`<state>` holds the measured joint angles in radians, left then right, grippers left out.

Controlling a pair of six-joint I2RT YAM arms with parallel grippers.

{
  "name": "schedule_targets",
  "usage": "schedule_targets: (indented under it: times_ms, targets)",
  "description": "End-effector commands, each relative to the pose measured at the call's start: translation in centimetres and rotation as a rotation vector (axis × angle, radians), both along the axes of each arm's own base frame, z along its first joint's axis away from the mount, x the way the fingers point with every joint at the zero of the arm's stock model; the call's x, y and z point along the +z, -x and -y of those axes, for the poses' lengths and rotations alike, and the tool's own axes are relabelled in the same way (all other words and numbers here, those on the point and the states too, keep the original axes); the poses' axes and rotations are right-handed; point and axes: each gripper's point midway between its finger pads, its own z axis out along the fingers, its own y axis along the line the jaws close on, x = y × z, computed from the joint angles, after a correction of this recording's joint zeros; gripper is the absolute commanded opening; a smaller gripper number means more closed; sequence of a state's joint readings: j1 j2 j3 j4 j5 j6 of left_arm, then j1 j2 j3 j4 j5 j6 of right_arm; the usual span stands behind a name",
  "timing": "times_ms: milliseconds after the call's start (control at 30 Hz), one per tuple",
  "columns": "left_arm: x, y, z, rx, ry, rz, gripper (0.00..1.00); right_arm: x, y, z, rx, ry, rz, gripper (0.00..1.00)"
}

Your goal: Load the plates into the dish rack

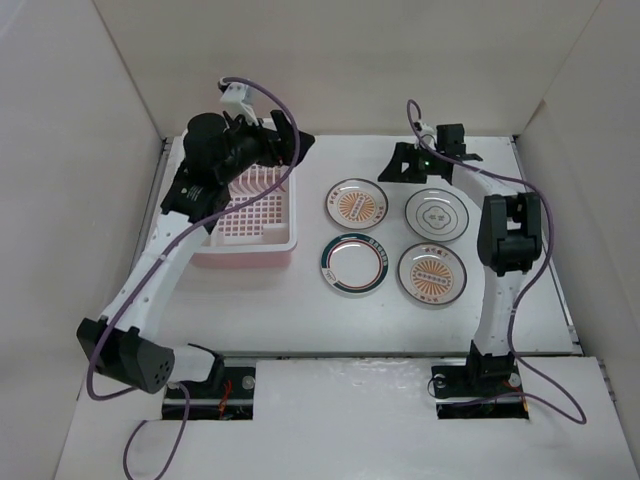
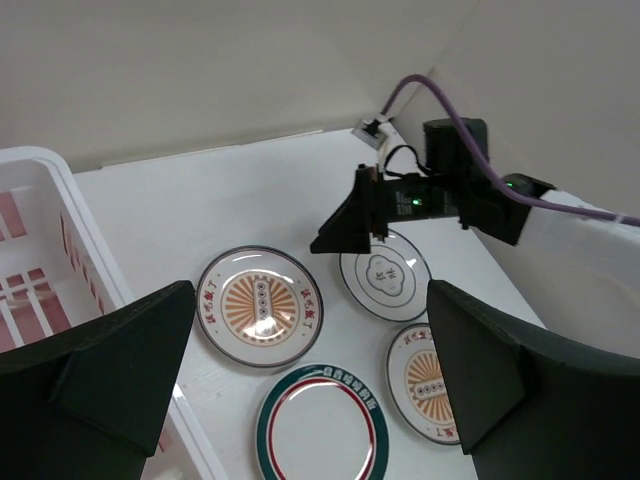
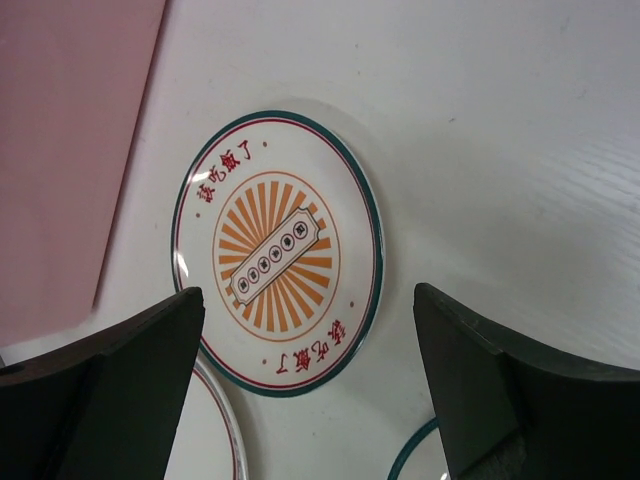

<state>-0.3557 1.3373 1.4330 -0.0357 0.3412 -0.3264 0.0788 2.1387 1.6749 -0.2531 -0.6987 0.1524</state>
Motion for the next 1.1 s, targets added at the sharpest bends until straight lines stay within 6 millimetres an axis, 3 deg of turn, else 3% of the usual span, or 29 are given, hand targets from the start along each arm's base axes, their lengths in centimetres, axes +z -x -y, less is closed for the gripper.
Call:
schedule_targets:
  times_ms: [0,33,200,467,633,733,900,1067]
  targets:
    - [4.4,3.4,-0.5,-0.044,0.062,0.103,1.0,0.9,-0.8,-2.3,0.063,0.002,0.029,0.9]
    - [4.8,3.7,-0.6,-0.044,0.066,0.113,1.0,-0.8,-0.6,-3.1,0.073,0.012,-0.015,0.88]
    - [4.3,4.5,-1.3,-0.022,0.064,0.108,1.0,-2.4,-0.1,-5.2,0.109,0.005,-0.062,0.85]
    - [3.4,4.5,-1.5,-0.013,0.049,0.097,1.0,-4.5,-0.1,-4.6,0.085,0.01,-0.104,0.85]
    - [3.1,4.5,-1.3,-0.022,0.049,0.095,1.0,-2.3,0.1,-4.7,0.116,-0.034,-0.062,0.85]
    - [2.7,4.2,-1.2,-0.022,0.046,0.087,1.0,0.1,-0.5,-4.0,0.096,-0.028,-0.01,0.85]
    - [2.4,4.2,-0.8,-0.044,0.043,0.078,1.0,-0.1,-1.6,-1.5,0.038,-0.015,-0.008,0.86]
    - [1.8,4.0,-0.6,-0.053,0.04,0.069,1.0,-0.9,-1.8,-0.5,0.024,-0.021,-0.027,0.86]
